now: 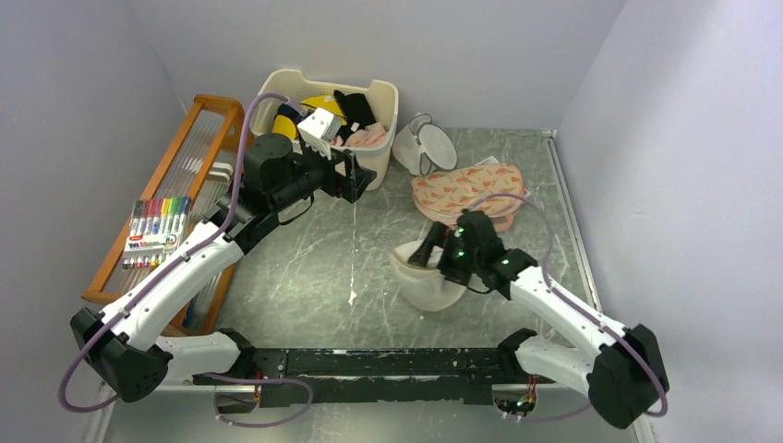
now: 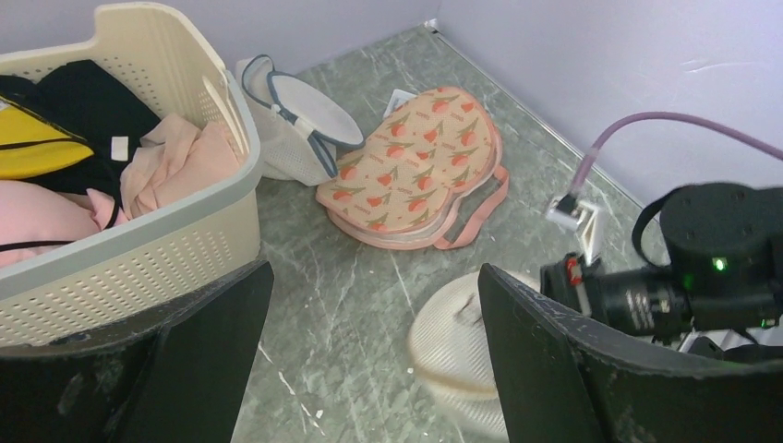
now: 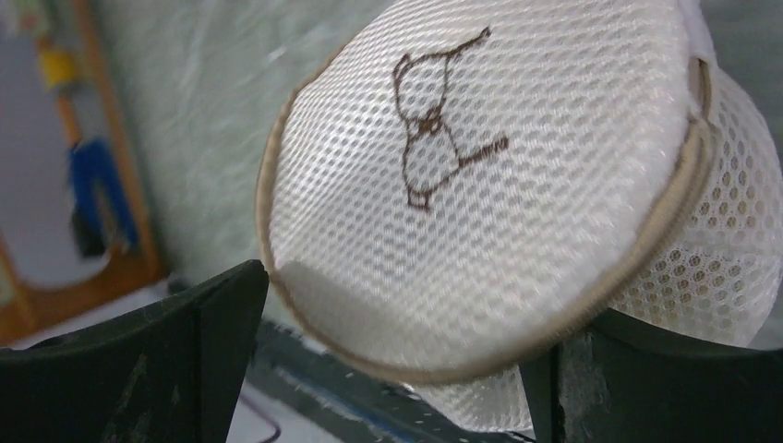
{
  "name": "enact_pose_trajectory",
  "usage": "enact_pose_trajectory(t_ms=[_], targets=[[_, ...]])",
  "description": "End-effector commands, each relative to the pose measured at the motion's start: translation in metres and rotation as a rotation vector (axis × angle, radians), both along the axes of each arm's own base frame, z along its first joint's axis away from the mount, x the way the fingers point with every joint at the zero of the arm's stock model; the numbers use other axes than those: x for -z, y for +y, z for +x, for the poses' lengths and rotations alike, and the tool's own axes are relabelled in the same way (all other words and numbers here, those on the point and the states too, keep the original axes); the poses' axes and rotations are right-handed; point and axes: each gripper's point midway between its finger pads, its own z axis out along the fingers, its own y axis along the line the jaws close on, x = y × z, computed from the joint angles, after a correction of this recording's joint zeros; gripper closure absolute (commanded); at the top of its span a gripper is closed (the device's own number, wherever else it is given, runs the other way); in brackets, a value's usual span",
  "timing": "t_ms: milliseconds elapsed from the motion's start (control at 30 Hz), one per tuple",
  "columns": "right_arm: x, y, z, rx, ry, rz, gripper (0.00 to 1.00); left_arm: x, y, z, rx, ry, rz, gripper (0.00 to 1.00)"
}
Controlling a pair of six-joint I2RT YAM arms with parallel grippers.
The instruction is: Unzip the laundry bag and remove the bra
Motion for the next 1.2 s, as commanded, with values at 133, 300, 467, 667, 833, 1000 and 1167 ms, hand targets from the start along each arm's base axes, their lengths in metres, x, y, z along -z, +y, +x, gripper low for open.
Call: enact_pose_trajectory(t_ms=[133,300,467,667,833,1000,1167], targets=[[-0.069,0.121,0.002,-0.299,-0.204,0.309,0.00,0.012,-0.011,0.006,0.020,0.013,0.015,0.06],[-0.070,0.104,0.007,-0.338,-0.300,0.177,0.00,0.021,-0.014,0.010,0.021,0.035,0.034,0.06],[-0.073,0.058,0.018,-0.267,-0.379,-0.052,0.00,0.034,-0.022,0.013,0.036,0.079,0.043,0.06],[-0.081,0.002,0.028,-0.090,-0.431,-0.238,0.00,0.059,-0.042,0.011,0.100,0.165,0.067,0.07],[-0.109,-0.051,0.034,0.144,-0.486,-0.363,0.00,0.090,-0.070,-0.001,0.178,0.231,0.154,0.06],[-0.158,-0.088,0.028,0.300,-0.621,-0.370,0.00,0.124,-0.102,-0.028,0.233,0.248,0.276,0.06],[-0.199,-0.124,0.007,0.430,-0.751,-0.323,0.00,0.161,-0.126,-0.048,0.260,0.254,0.404,0.06]])
